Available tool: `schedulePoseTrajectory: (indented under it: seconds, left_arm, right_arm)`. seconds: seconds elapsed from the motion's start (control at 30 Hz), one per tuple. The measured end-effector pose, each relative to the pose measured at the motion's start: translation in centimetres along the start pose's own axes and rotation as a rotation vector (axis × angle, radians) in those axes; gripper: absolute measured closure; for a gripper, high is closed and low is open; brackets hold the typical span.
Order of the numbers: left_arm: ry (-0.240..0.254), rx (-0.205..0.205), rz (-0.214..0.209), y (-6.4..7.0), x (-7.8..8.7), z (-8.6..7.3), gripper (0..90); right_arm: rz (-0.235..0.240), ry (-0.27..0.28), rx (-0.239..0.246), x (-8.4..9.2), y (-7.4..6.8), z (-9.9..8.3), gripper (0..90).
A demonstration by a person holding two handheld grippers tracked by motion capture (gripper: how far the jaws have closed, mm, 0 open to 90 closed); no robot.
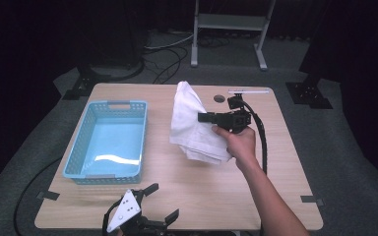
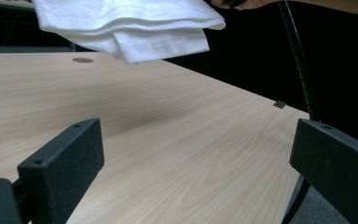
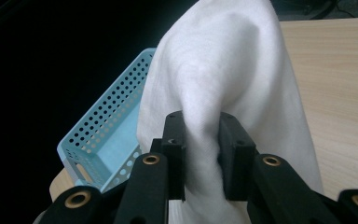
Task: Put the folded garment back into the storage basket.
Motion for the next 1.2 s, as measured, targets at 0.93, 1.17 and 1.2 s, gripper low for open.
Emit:
schedulePoseTrajectory:
  seconds: [0.93, 1.17, 1.2]
  left_arm:
    - [-0.004, -0.005, -0.007, 0.2, -0.1, -0.1, 2.5]
    - [-0.003, -0.004, -0.008, 0.2, -0.1, -0.1, 2.5]
    - [-0.003, -0.005, -0.008, 0.2, -0.1, -0.1, 2.5]
  right_arm:
    - [0.071, -0.036, 0.039, -4.1, -4.4, 1.5, 74.9]
    - [0.09, -0.038, 0.048, -5.0, -5.4, 1.7, 74.8]
    - [0.093, -0.04, 0.049, -5.1, -5.6, 1.8, 74.9]
Point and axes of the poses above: each handheld gripper's, and its own axes: x roughly backward along the jaws, z roughly out of its top, y roughly to its right, the point moved 10 cm from there along -x, roughly forward along the jaws, and after that the axes turned 2 degrees about z, right-handed, at the moved point
